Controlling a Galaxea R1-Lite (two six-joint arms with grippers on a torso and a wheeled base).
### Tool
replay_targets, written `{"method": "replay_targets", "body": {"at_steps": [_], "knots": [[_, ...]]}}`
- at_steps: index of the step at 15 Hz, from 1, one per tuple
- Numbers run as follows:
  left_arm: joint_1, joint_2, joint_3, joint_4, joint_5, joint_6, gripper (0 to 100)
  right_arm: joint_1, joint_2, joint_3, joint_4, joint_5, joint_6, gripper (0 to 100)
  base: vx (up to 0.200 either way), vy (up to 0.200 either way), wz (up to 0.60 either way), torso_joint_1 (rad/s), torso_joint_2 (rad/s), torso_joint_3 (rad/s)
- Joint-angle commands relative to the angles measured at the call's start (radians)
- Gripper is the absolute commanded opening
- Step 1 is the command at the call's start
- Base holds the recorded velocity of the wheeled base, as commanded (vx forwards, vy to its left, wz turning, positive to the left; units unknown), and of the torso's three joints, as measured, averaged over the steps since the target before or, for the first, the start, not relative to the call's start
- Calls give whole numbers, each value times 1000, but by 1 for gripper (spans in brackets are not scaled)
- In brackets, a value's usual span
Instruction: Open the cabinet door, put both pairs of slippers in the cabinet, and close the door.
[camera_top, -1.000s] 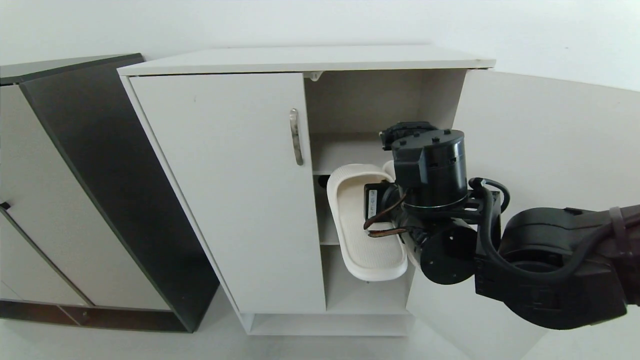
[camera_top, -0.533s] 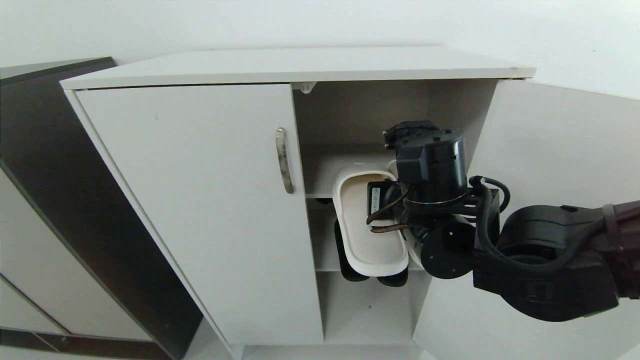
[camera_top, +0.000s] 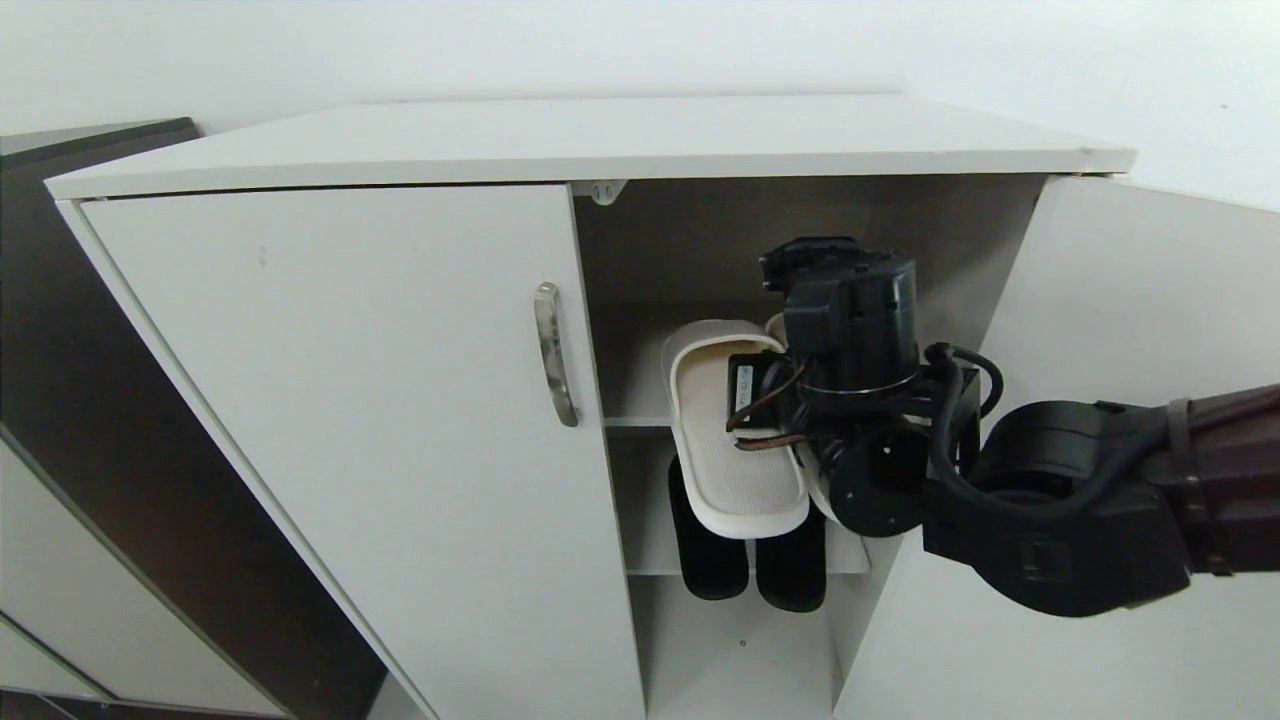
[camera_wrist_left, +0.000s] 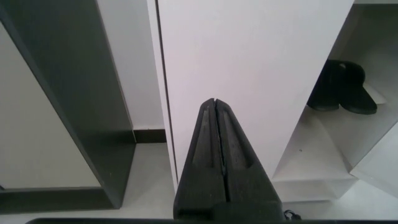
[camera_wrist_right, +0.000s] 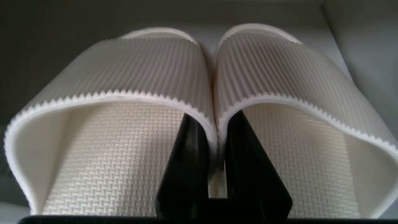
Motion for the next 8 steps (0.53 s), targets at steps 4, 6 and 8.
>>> {"method": "replay_targets", "body": {"at_steps": [4,6,8], "knots": [[0,0,0,0,1,-2,0,-82,108,-145,2,19,-36,0,0,0,0,0,0,0],[0,0,0,0,1,-2,0,-100,125,-185,17,22,-62,0,0,0,0,0,0,0],[0,0,0,0,1,-2,0,-105,145,-234,53,32,-62,0,0,0,0,0,0,0]]}}
